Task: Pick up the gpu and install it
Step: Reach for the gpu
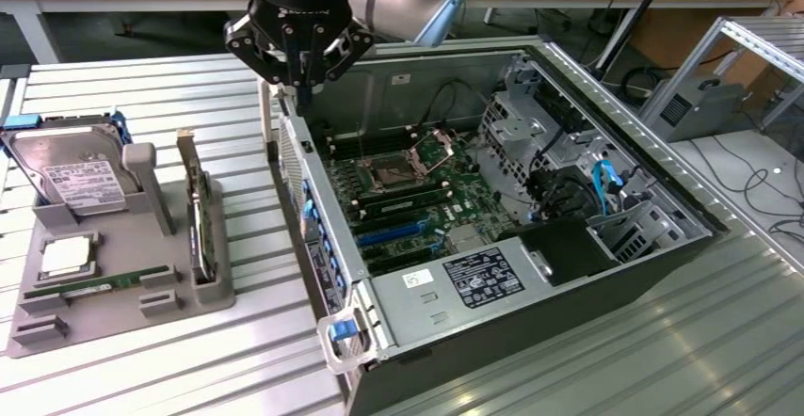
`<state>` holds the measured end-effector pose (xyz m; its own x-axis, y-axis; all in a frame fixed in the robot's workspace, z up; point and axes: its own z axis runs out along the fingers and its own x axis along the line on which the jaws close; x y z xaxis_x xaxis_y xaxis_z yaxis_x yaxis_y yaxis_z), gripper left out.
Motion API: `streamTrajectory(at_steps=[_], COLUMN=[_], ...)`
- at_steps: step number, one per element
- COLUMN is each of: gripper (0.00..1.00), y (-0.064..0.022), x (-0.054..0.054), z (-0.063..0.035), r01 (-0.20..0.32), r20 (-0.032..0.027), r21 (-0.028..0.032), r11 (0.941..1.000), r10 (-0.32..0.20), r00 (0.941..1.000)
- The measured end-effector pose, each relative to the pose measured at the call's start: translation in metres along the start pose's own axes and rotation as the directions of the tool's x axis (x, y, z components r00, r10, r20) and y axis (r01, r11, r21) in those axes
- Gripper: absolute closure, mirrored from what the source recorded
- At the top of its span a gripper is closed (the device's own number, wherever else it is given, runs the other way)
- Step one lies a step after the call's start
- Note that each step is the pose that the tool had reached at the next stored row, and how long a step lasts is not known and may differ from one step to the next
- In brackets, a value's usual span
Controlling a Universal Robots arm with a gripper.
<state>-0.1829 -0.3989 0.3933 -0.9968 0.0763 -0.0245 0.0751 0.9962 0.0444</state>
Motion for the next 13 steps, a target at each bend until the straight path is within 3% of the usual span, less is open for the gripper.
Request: streamTrajectory(at_steps=[13], gripper=[0.89], y=[-0.0008], x=[0.011], z=[-0.0003], r01=[0.0], r20=[0.0], r21=[0.0], r11=[1.0], r10=[0.0], r00=[1.0])
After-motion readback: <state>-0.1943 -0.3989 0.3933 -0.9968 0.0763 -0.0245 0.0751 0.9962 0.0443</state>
